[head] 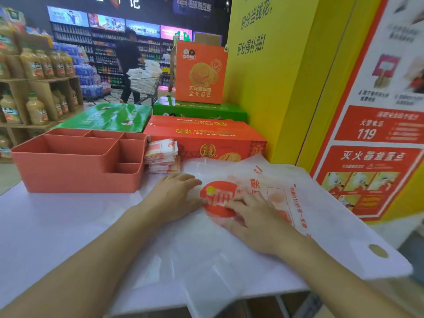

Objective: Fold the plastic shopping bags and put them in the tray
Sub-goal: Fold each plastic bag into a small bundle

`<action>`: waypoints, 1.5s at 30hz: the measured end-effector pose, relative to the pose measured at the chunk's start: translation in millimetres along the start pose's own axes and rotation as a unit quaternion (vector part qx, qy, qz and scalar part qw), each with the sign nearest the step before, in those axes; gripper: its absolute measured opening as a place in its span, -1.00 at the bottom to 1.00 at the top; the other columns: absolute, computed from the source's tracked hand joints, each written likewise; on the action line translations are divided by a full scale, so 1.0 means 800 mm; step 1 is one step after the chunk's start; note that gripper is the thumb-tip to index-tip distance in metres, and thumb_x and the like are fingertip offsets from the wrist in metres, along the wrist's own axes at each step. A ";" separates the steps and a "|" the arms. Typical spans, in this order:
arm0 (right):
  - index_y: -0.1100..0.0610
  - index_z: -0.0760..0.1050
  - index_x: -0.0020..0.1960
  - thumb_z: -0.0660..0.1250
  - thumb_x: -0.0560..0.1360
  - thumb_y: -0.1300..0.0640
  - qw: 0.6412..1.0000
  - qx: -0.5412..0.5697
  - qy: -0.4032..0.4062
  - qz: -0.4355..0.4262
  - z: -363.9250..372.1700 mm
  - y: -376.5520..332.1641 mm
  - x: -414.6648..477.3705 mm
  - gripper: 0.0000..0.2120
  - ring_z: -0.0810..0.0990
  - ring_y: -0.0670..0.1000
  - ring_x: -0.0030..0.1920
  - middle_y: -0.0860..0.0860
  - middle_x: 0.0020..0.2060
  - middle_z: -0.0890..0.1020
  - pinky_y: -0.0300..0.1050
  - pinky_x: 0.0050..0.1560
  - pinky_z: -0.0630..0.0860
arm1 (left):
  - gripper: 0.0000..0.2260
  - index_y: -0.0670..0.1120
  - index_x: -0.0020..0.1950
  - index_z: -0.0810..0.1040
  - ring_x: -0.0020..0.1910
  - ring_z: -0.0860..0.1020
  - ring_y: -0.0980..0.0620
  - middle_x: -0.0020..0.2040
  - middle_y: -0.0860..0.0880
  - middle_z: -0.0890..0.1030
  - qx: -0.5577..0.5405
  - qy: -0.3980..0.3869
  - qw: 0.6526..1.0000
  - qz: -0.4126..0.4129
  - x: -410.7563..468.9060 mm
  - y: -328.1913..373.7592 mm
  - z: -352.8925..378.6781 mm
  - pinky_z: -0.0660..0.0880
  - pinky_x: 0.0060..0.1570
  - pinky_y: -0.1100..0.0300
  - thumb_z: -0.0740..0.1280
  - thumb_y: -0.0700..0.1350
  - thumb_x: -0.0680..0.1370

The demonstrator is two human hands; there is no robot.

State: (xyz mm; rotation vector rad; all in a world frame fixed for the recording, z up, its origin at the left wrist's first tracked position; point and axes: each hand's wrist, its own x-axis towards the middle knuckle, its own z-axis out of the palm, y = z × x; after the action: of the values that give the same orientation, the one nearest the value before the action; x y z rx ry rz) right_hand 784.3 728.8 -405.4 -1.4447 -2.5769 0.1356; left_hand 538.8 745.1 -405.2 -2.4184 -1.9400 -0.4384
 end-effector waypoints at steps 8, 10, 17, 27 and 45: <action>-0.12 0.41 0.44 -0.06 0.47 -0.52 0.999 0.024 0.036 0.007 0.003 -0.003 -0.001 -0.25 0.25 0.02 0.41 -0.11 0.35 0.40 0.02 0.36 0.19 | -0.52 0.20 0.29 0.53 0.23 0.41 0.22 0.23 0.22 0.51 -0.110 -0.088 0.974 0.176 -0.053 0.037 -0.036 0.33 0.28 0.30 0.32 0.37 0.46; -0.09 0.47 0.38 0.16 0.57 -0.36 0.996 0.038 0.081 -0.005 0.007 0.001 -0.001 -0.48 0.31 -0.03 0.35 -0.12 0.27 0.45 0.00 0.34 0.28 | -0.42 0.20 0.37 0.48 0.33 0.35 0.23 0.34 0.27 0.44 -0.086 -0.127 0.970 0.190 -0.066 0.042 -0.030 0.30 0.36 0.27 0.31 0.41 0.42; -0.01 0.60 0.14 0.26 0.57 -0.26 0.981 0.066 0.160 -0.084 -0.002 0.005 -0.020 -0.63 0.41 -0.07 0.15 -0.12 0.04 0.51 -0.08 0.21 0.40 | -0.46 0.20 0.44 0.41 0.40 0.27 0.29 0.42 0.31 0.35 -0.094 -0.100 0.978 0.155 -0.083 0.046 -0.020 0.28 0.43 0.18 0.33 0.33 0.50; -0.19 0.21 0.57 0.19 0.57 -0.29 0.996 0.016 0.007 -0.085 -0.016 0.031 -0.077 -0.41 0.01 -0.19 0.52 -0.31 0.49 0.19 -0.07 0.53 0.04 | -0.41 0.15 0.50 0.34 0.38 0.32 0.16 0.43 0.23 0.40 -0.041 -0.074 0.990 0.116 -0.081 0.061 -0.017 0.33 0.37 0.15 0.27 0.33 0.52; -0.20 0.37 0.50 0.15 0.66 0.00 0.999 -0.013 -0.011 0.035 -0.045 0.114 -0.115 -0.59 0.23 -0.18 0.44 -0.31 0.45 0.34 -0.15 0.47 0.23 | -0.68 0.26 0.40 0.48 0.28 0.44 0.22 0.33 0.30 0.50 -0.033 -0.093 0.991 0.096 -0.066 0.040 -0.039 0.35 0.27 0.29 0.22 0.15 0.64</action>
State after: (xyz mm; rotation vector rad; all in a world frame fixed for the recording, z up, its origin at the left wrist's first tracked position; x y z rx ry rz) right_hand 914.9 698.0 -396.2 -1.5520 -2.5559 0.1283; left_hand 552.9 681.1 -381.5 -2.7437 -1.7557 -0.2846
